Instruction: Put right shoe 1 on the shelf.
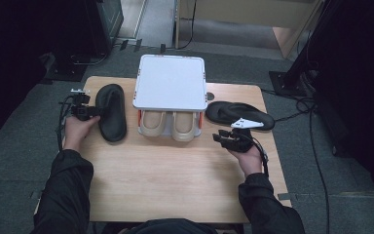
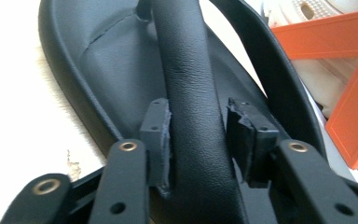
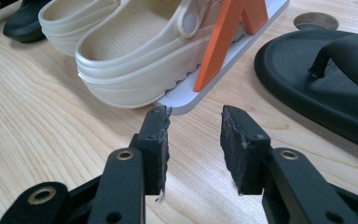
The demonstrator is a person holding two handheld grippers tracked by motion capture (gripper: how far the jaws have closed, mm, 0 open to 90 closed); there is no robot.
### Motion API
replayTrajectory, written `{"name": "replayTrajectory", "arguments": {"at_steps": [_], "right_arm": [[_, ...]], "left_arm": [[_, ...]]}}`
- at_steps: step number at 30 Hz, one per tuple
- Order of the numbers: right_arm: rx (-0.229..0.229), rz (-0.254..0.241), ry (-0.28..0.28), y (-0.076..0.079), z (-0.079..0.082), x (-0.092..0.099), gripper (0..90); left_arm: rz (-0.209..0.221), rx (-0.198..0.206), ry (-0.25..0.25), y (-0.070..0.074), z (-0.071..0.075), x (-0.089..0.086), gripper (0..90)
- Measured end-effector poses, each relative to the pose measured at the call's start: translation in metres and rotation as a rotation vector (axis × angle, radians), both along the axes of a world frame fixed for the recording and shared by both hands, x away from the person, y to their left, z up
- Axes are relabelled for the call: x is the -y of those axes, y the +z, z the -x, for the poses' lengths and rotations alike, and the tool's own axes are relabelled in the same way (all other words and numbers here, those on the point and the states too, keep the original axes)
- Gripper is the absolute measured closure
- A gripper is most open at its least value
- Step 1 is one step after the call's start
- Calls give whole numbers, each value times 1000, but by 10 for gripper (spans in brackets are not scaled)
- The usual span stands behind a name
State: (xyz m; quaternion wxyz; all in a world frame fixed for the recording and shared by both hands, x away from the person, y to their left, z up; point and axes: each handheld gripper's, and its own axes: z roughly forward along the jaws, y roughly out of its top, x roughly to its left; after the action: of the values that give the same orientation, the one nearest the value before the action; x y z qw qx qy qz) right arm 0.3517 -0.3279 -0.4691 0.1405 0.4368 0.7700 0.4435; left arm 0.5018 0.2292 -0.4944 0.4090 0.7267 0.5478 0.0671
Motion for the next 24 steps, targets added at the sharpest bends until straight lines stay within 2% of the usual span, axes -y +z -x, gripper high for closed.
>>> {"name": "replayTrajectory", "arguments": {"at_steps": [6,8,10,12,24], "right_arm": [[1,6,1,-1,0,0,621],[0,5,1,-1,1,-1,620],[1,3,0,-1,0,0,620],[2,3,-1,-1,0,0,620],[-1,6,8,-2,-2,-3,620]], "left_arm": [[-9,3,7,0,-1,3,666],[24,-12,17,0,-2,2,673],[34,-17,15,0,-2,0,675],[61,-34,25,0,-1,-1,676],[84,-32,27,10,4,0,679]]}}
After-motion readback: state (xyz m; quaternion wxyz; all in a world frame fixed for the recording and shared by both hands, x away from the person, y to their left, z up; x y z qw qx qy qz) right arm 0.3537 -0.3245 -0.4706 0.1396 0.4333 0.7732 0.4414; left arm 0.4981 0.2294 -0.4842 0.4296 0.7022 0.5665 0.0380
